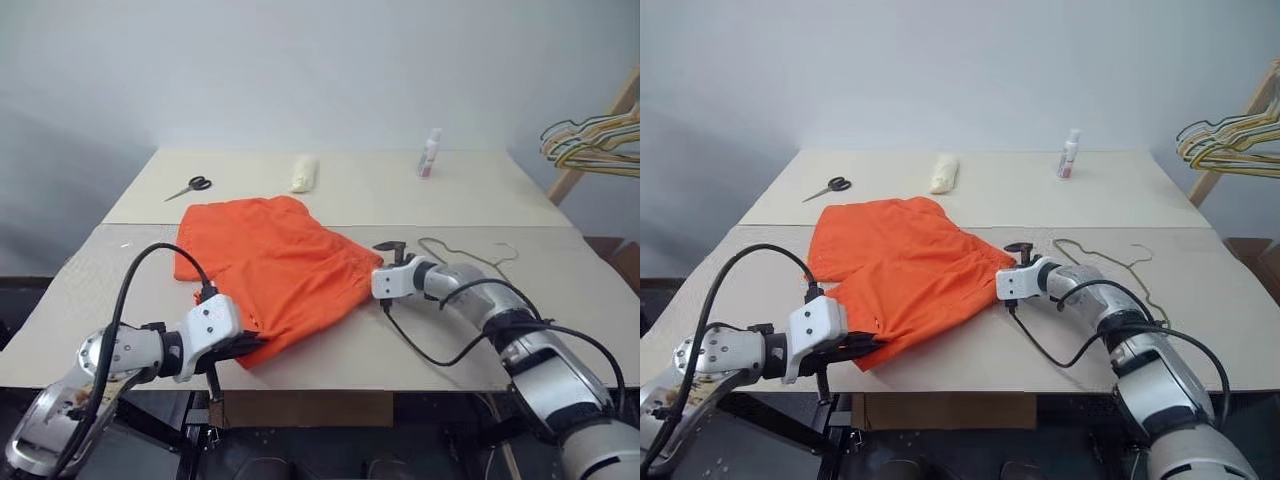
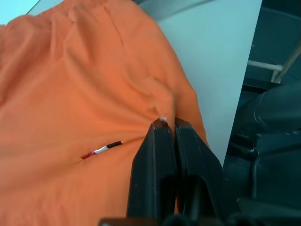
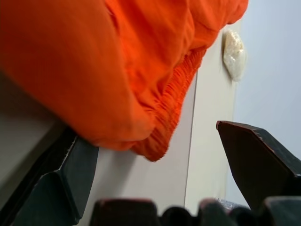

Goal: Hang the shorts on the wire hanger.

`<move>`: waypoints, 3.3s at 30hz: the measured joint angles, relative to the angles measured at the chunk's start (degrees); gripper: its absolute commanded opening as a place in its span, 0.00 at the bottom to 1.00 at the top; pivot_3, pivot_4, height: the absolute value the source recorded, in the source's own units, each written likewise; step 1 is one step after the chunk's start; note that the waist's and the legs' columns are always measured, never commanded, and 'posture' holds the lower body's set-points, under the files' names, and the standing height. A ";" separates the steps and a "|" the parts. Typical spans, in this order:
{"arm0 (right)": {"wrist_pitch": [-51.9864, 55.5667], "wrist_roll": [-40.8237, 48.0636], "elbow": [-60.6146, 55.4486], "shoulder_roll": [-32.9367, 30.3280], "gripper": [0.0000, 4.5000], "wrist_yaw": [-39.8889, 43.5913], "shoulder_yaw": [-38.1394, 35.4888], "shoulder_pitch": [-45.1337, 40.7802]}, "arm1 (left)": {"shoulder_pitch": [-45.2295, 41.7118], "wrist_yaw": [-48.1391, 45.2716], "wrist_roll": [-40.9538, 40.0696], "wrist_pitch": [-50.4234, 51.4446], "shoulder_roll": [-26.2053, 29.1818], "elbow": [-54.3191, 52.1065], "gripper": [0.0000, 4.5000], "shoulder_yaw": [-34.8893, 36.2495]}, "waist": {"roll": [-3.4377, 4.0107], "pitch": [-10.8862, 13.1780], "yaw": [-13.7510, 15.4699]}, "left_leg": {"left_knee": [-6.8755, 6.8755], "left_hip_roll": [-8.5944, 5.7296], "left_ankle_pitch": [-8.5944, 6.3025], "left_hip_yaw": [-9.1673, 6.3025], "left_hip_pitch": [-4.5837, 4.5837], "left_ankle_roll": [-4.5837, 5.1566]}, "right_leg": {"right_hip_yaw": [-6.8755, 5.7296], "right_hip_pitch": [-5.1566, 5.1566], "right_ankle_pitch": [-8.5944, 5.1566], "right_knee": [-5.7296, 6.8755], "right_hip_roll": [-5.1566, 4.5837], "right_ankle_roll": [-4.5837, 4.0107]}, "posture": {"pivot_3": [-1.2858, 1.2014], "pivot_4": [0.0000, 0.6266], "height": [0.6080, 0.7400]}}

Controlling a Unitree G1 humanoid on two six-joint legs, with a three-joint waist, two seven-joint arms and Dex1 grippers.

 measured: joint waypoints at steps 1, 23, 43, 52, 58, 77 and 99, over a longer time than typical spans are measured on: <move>-1.16 0.00 1.37 0.20 1.00 -0.39 0.05 -0.60 | 0.06 0.01 -0.18 -0.09 0.03 0.00 0.01 0.08 | 0.00 0.00 0.17 | 0.00 0.00 0.00 0.00 0.01 0.00 | 0.00 0.01 0.00 0.00 0.00 0.00 | 0.60 0.00 1.00; -2.39 -6.37 15.83 3.30 0.00 -6.95 4.98 -7.40 | -3.54 2.57 4.38 -7.58 -1.27 8.07 0.00 -3.23 | 0.03 0.01 0.25 | -0.03 -0.10 0.05 -0.01 0.08 -0.08 | -0.01 -0.07 -0.08 0.38 0.03 -0.15 | 0.58 0.00 1.00; 37.36 11.76 -67.85 -17.51 0.00 29.58 -11.21 40.08 | -9.80 -9.62 8.09 -23.83 7.42 25.09 0.00 -8.00 | 0.09 -0.01 -2.15 | 0.08 0.35 -0.06 0.14 0.10 0.13 | 0.06 0.03 -0.14 0.41 0.28 -0.10 | 0.54 0.00 1.00; 45.51 12.84 -77.12 -14.75 0.00 38.96 -6.88 39.56 | -3.38 -14.97 9.33 -28.29 14.53 27.37 0.00 -4.13 | -0.07 0.08 -0.78 | 0.13 0.33 -0.11 0.13 0.01 0.19 | -0.09 0.02 -0.16 0.28 0.22 -0.07 | 0.55 0.00 1.00; 40.22 16.06 -74.99 -15.40 0.05 41.06 -6.47 38.15 | -1.26 -11.78 12.49 -28.75 13.15 27.31 0.05 -4.07 | -0.12 0.09 -0.22 | 0.13 0.34 -0.11 0.14 0.03 0.19 | -0.09 0.04 -0.16 0.29 0.21 -0.07 | 0.56 0.00 1.00; 53.91 38.69 -74.11 -13.28 1.00 39.88 -24.47 32.44 | -6.68 -22.87 -1.43 -24.79 15.56 31.13 0.96 7.15 | -0.18 0.14 0.18 | 0.13 0.42 -0.11 0.14 0.04 0.20 | -0.14 0.04 -0.16 0.33 0.24 -0.08 | 0.54 0.00 1.00; 43.15 22.26 -19.26 15.10 1.00 4.56 -10.08 7.17 | -17.36 -3.17 12.34 -14.80 -10.37 27.95 0.96 -19.87 | -0.19 0.08 -3.93 | -0.02 0.05 0.01 0.02 -0.09 -0.02 | 0.01 -0.35 -0.13 0.61 0.07 -0.13 | 0.54 0.00 1.00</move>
